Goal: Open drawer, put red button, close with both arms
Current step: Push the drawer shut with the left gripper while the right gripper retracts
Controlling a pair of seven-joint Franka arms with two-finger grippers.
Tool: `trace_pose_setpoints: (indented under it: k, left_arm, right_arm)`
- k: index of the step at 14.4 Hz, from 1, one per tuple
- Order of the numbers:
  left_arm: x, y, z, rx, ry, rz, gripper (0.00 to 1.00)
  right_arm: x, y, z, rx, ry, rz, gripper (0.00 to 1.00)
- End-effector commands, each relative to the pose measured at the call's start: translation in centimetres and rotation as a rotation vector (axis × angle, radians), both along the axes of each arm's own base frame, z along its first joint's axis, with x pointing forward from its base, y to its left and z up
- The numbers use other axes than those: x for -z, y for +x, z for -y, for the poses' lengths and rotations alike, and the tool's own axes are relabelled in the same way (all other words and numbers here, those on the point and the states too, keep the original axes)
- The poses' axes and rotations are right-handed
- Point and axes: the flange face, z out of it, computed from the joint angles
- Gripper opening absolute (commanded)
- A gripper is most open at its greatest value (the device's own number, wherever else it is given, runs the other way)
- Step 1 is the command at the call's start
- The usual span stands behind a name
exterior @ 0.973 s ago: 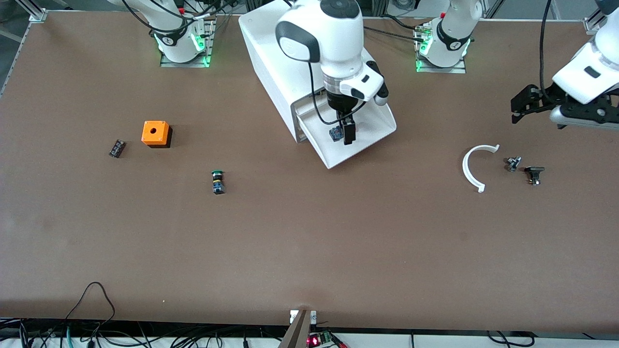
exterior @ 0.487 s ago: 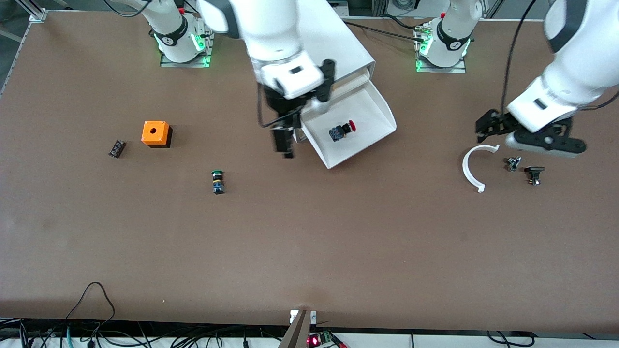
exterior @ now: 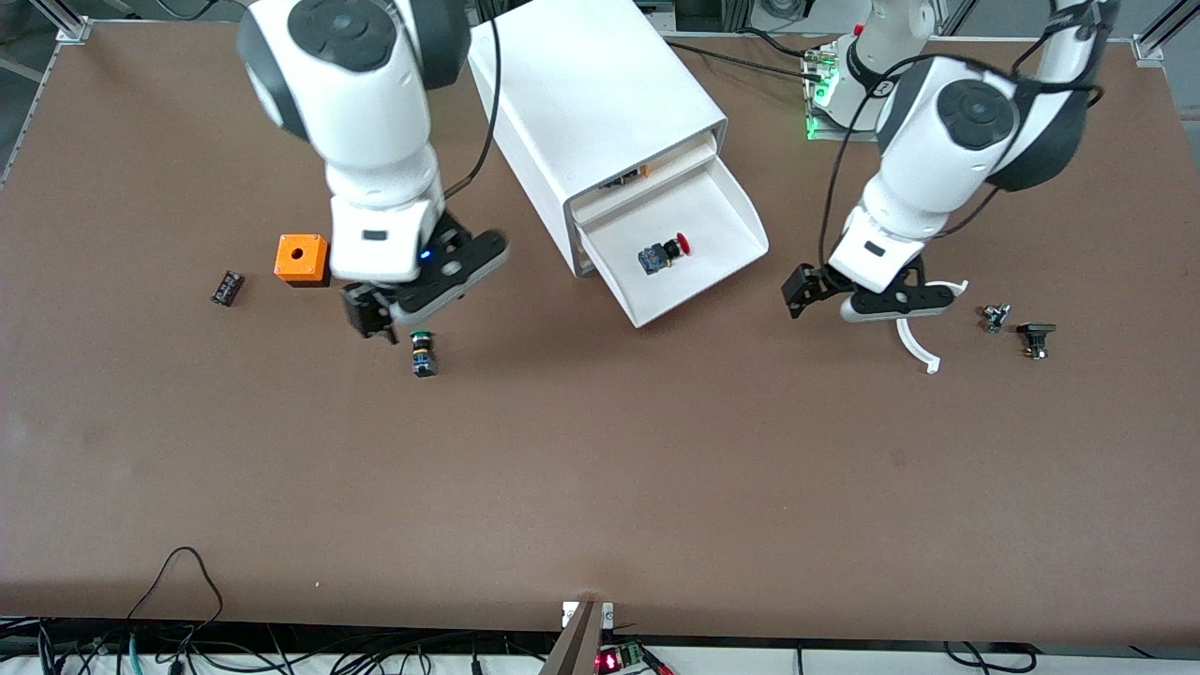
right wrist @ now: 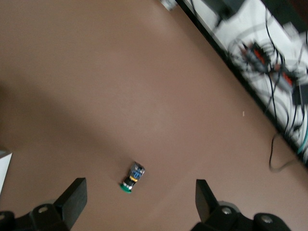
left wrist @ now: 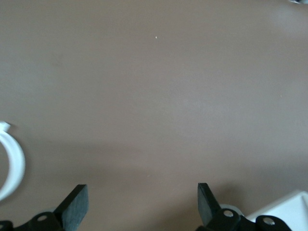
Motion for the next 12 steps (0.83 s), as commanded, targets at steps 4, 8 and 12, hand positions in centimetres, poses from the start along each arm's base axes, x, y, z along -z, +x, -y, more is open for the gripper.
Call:
trace_pose_setpoints:
  k: [4,8,12]
  left_arm:
    - [6.4,-1.3,2.7,-0.16,-0.058,-0.084,1.0]
    - [9.5,-2.0,4.4,-0.17,-0.072,-0.123,1.0]
    - [10.9,-4.1,6.4,-0.244,-0.064,-0.17,1.0]
  right_arm:
    - [2.7,1.5,9.5,0.594,0.084,-0.102,1.0]
    - [1.4,3.2,18.7,0.834,0.054,-0.102,1.0]
    - [-0.9,3.1,22.9,0.884,0.143,-0.13,1.0]
